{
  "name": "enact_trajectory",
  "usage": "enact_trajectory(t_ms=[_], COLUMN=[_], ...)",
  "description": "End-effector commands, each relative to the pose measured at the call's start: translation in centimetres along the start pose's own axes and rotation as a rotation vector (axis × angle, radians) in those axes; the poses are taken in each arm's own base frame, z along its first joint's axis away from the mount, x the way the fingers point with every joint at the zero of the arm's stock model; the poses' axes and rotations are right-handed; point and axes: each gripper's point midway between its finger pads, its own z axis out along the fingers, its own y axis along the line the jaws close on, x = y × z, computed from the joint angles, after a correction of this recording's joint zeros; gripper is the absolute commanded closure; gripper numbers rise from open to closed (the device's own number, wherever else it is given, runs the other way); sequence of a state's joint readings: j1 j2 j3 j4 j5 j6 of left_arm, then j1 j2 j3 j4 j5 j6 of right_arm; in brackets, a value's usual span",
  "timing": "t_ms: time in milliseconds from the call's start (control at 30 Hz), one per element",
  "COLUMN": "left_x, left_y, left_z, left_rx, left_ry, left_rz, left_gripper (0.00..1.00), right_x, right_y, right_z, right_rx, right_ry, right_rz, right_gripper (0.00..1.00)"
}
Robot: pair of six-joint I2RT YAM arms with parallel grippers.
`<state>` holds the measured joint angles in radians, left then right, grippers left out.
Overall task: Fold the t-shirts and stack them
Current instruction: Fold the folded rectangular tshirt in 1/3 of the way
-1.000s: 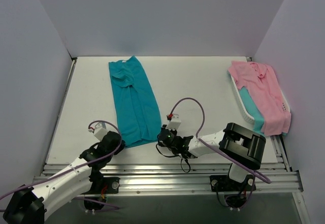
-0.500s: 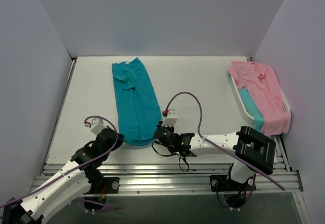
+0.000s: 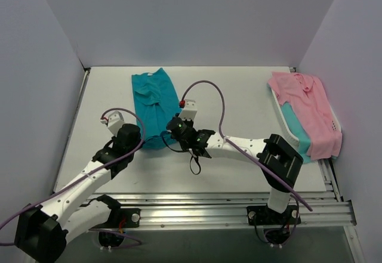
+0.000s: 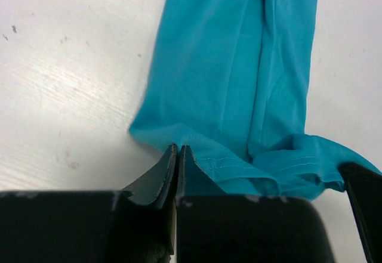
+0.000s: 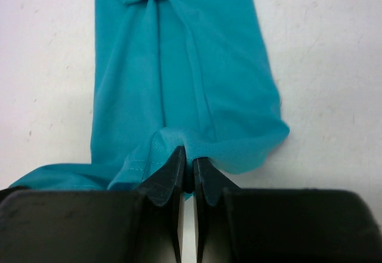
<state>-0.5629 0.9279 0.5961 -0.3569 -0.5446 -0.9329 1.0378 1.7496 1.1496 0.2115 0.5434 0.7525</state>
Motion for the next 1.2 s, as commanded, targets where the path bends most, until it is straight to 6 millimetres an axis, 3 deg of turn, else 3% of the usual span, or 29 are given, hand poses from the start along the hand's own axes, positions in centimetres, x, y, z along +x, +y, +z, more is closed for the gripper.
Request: enact_trajectory(t_ms=[0, 100, 500, 567, 633, 667, 700, 933, 1067, 1100, 1133, 1167], left_x=[-4.9, -6.2, -8.7, -8.1, -8.7, -8.8, -9.9, -10.8, -11.4, -11.6, -10.7, -11.6], left_y=[-2.4, -3.1, -3.6, -3.8, -4.3, -4.4, -4.7, -4.7, -4.4, -4.4, -3.6, -4.1], left_z=[1.6, 3.2, 11.1, 12.5, 13.7, 14.2, 14.6, 19.2, 21.9, 22.4, 23.8, 24.4], left_rx=[0.045, 0.048, 0.048, 0.057, 0.07, 0.074, 0.083, 0.099, 0.088, 0.095, 0.078, 0.09], left_ry=[-0.092, -0.099, -0.105, -0.074, -0.074, -0.076, -0.095, -0.058, -0.054, -0.054, -0.032, -0.041], left_rz=[-0.009, -0.012, -0.042, -0.036, -0.034, -0.031, -0.042, -0.039, -0.052, -0.057, -0.056, -0.063], left_gripper=[0.98, 0.98, 0.98, 0.98, 0.98, 0.98, 0.98, 0.98, 0.98, 0.98, 0.98, 0.98], right_x=[-3.7, -5.3, -6.0, -6.9, -6.5, -7.4, -7.4, -9.3, -9.7, -8.4, -9.3, -9.5], right_y=[-0.8, -1.3, -2.5, -1.8, -2.1, -1.5, -1.9, -2.0, -3.0, -3.3, -3.0, -3.6], right_z=[1.8, 3.7, 11.8, 12.4, 13.5, 13.7, 14.4, 17.5, 20.5, 21.7, 22.3, 23.1], right_rx=[0.057, 0.076, 0.086, 0.06, 0.067, 0.054, 0.063, 0.042, 0.031, 0.021, 0.003, -0.003], right_ry=[-0.051, -0.066, -0.014, -0.019, -0.002, -0.015, -0.01, -0.015, -0.015, 0.011, -0.013, -0.016], right_rz=[-0.017, -0.013, -0.018, -0.005, -0.017, -0.01, -0.013, 0.002, 0.011, 0.002, 0.012, 0.019], right_gripper=[1.0, 1.0, 1.0, 1.0, 1.0, 1.0, 1.0, 1.0, 1.0, 1.0, 0.98, 0.9])
